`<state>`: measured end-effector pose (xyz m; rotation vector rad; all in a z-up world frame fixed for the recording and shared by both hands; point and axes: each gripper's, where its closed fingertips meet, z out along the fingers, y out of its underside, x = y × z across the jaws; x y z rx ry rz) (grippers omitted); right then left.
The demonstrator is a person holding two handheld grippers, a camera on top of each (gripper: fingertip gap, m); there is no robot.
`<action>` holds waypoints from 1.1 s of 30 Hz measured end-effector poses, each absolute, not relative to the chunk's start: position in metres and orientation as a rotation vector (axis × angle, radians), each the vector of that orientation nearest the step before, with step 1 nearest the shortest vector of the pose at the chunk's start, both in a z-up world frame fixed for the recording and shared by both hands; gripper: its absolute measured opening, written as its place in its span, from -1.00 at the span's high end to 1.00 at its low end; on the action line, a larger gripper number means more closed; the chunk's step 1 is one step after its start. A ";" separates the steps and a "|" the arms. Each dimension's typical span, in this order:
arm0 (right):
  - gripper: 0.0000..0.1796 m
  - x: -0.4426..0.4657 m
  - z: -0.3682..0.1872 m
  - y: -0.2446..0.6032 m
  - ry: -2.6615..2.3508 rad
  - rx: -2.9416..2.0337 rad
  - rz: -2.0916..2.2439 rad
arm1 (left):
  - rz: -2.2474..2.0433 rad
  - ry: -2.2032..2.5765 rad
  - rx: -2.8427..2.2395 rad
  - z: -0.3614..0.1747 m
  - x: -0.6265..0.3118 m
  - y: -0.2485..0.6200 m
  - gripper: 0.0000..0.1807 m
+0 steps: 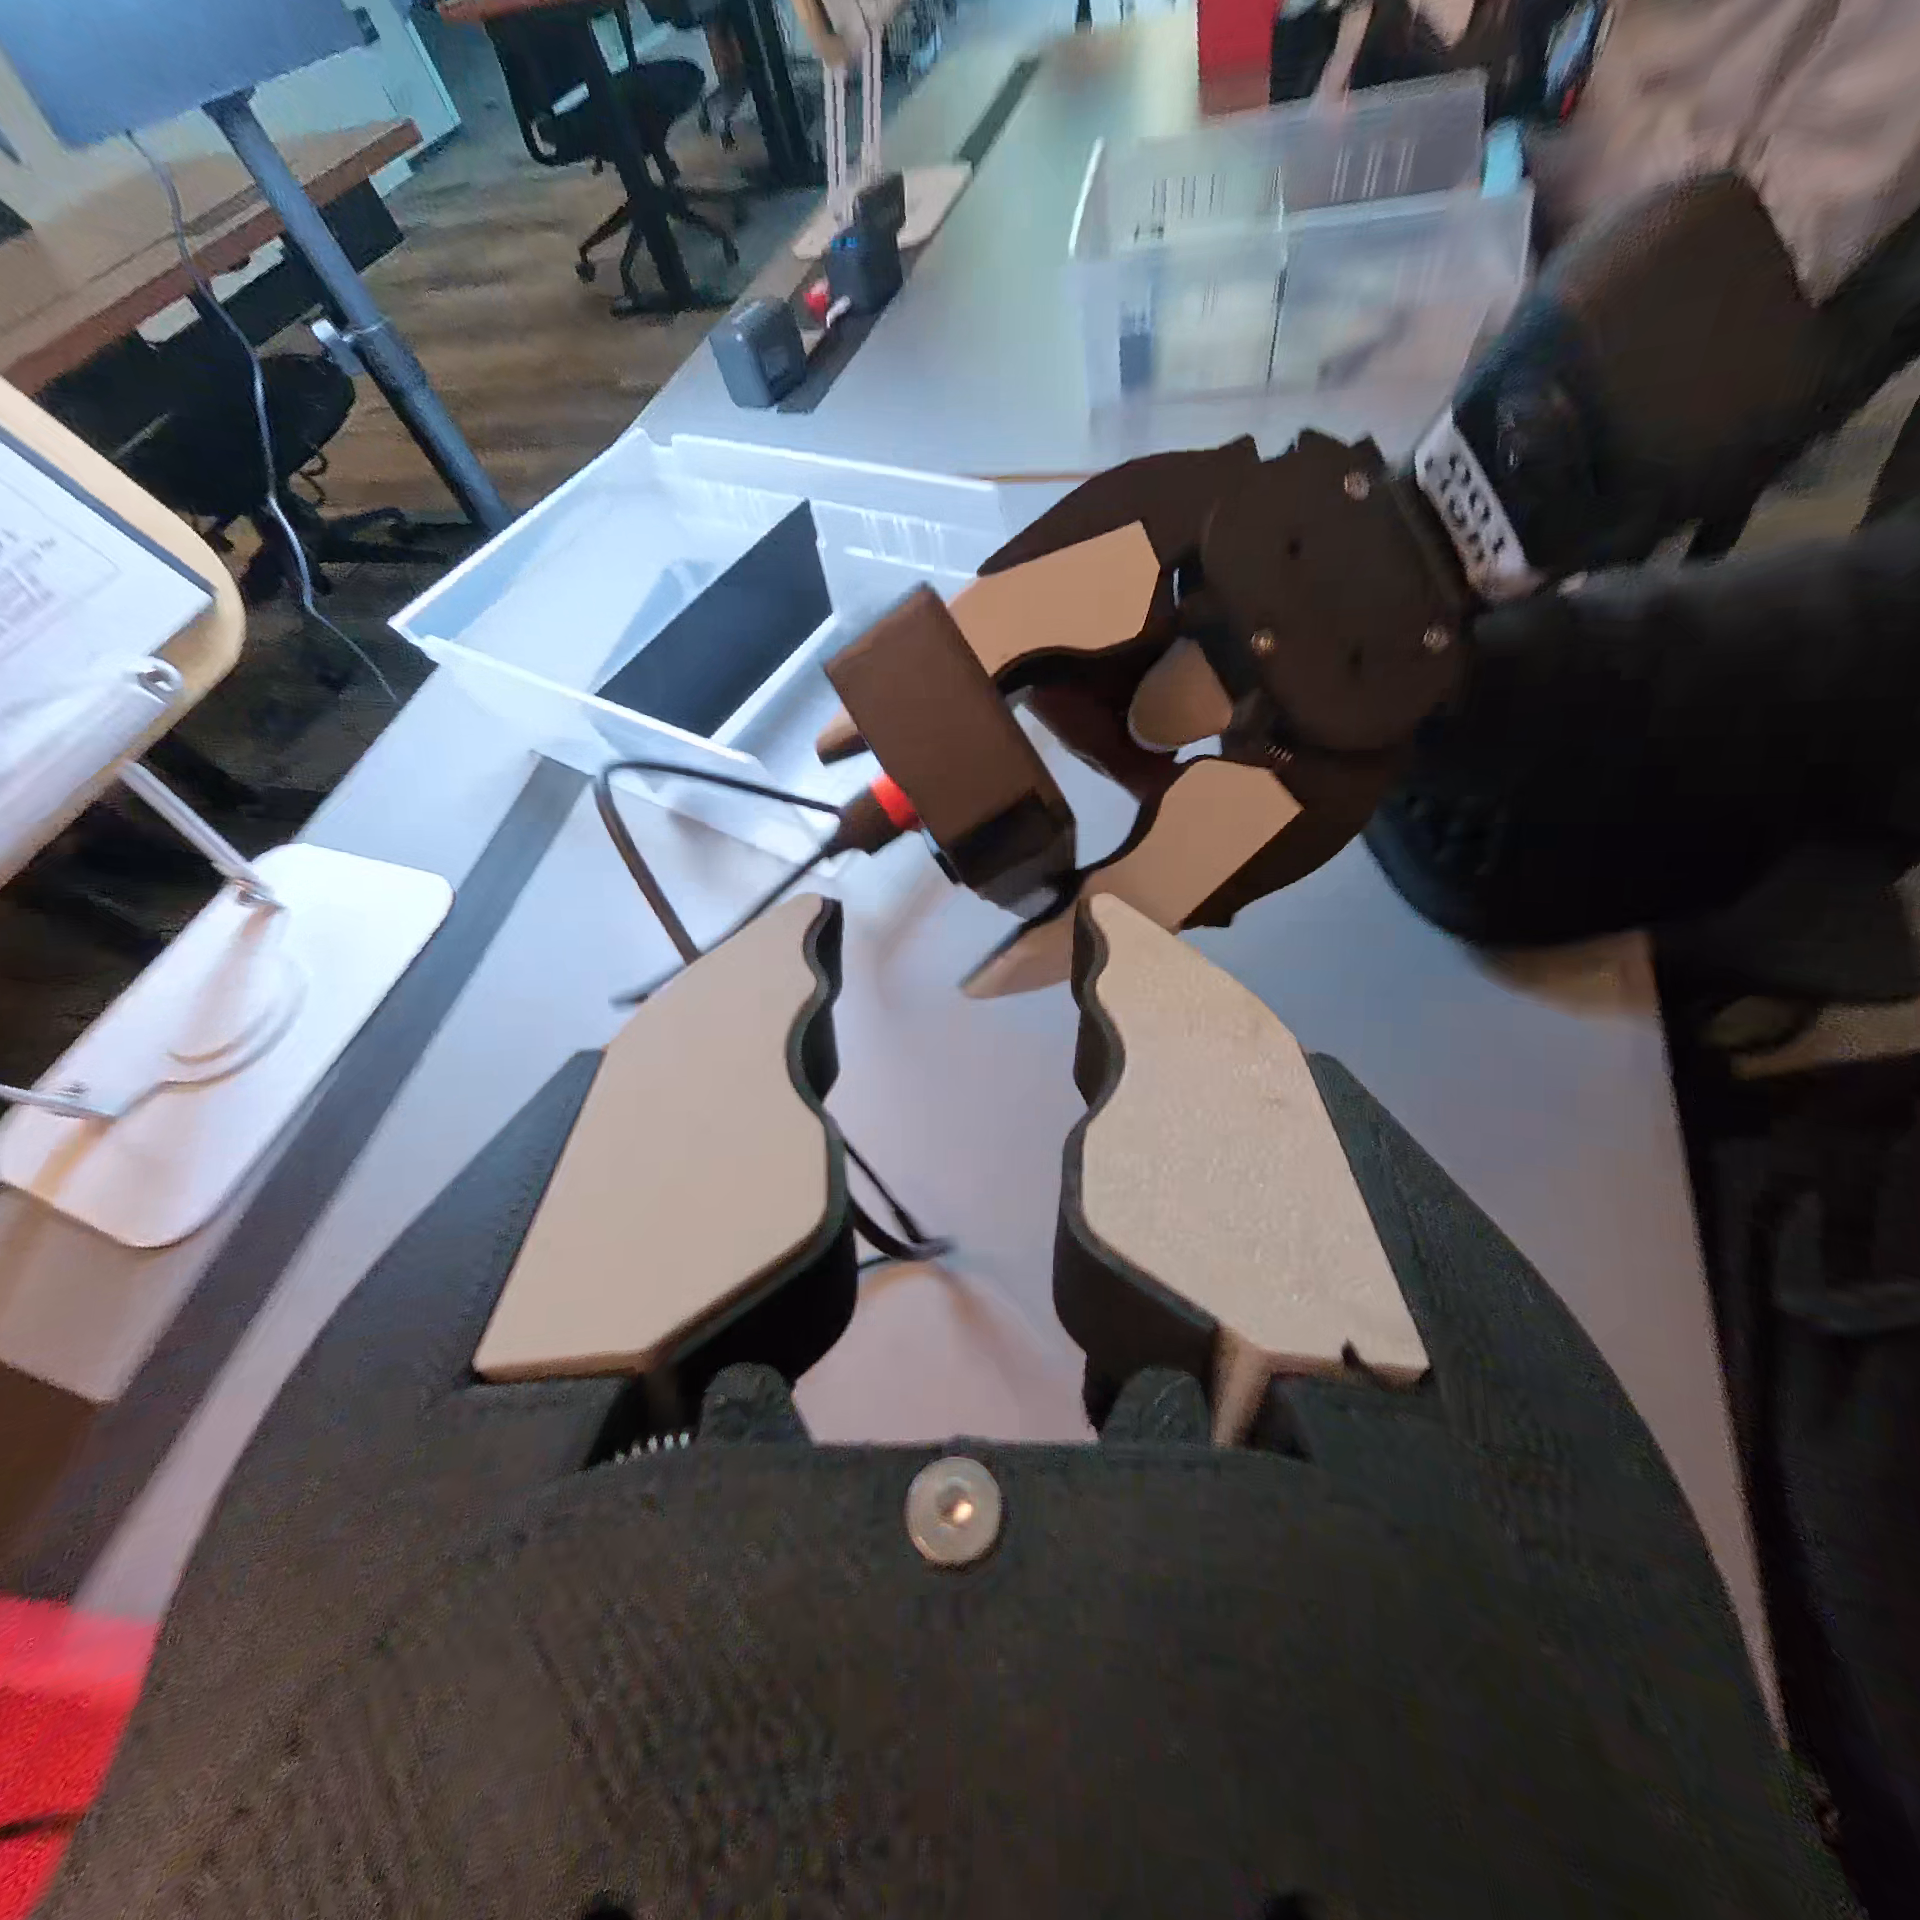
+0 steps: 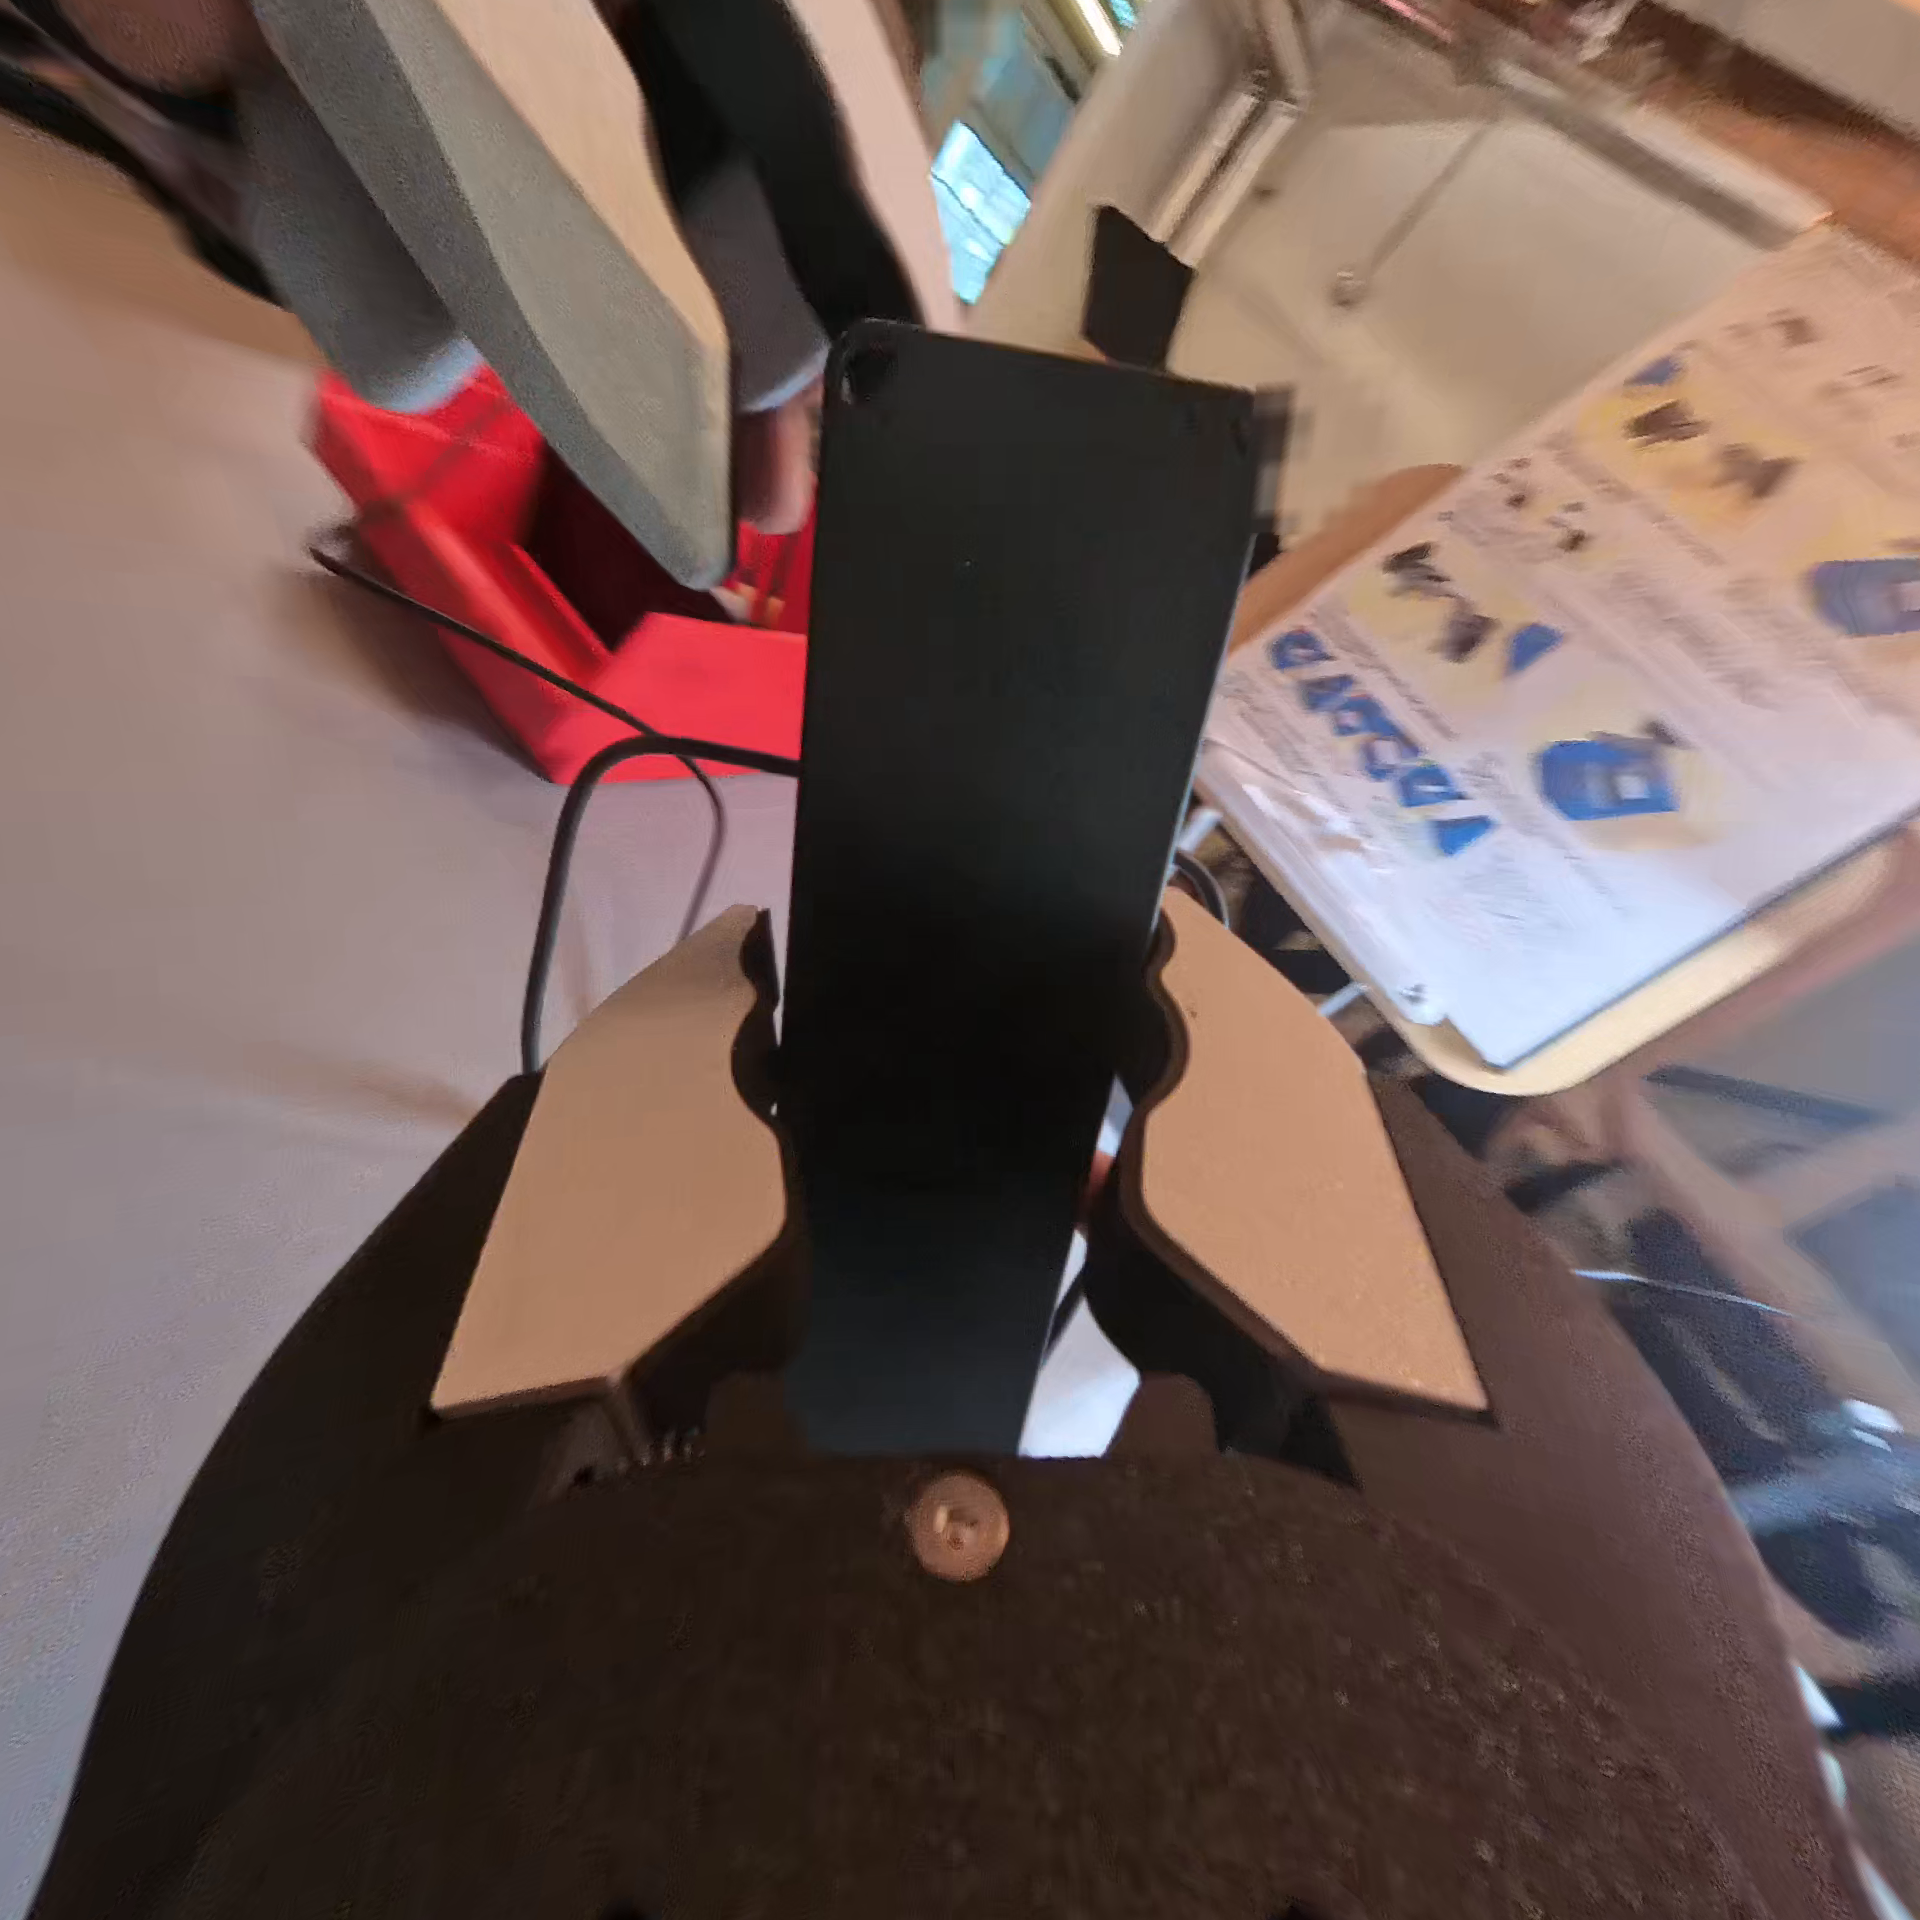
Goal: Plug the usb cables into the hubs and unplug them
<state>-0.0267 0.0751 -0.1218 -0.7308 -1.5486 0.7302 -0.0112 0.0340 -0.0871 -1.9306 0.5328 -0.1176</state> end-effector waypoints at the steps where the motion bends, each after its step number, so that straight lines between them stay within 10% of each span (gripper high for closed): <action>1: 0.28 -0.027 -0.121 0.079 -1.524 -0.725 0.690 | -0.170 0.493 -1.915 -0.091 -0.010 0.033 0.53; 9: 0.28 -0.037 -0.134 0.061 -1.391 -0.434 0.194 | -0.378 0.160 -1.684 -0.122 -0.008 0.047 0.65; 27: 0.36 -0.001 -0.157 0.037 -2.045 -0.530 0.696 | 0.168 1.165 -1.663 -0.111 0.005 -0.011 0.72; 33: 0.70 -0.028 -0.160 0.055 -1.820 -0.547 0.528 | 0.179 0.964 -1.667 -0.096 -0.011 0.005 0.59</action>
